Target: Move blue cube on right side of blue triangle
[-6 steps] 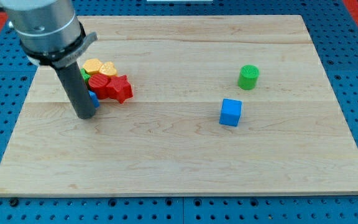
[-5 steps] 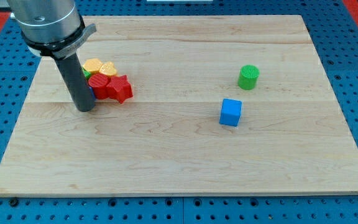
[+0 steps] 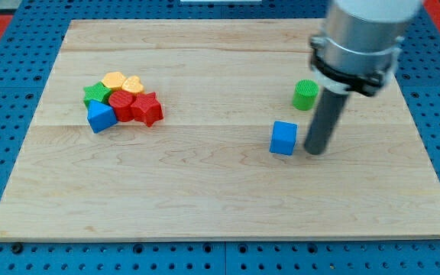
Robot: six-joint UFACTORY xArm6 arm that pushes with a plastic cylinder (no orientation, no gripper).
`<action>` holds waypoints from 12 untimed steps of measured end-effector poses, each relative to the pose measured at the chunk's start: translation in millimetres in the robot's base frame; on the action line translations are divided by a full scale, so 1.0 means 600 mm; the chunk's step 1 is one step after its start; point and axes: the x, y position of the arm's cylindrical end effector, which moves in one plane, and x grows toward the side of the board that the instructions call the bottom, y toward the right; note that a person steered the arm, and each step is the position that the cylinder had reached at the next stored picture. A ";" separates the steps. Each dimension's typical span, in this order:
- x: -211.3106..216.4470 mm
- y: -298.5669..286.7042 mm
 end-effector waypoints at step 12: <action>0.009 -0.206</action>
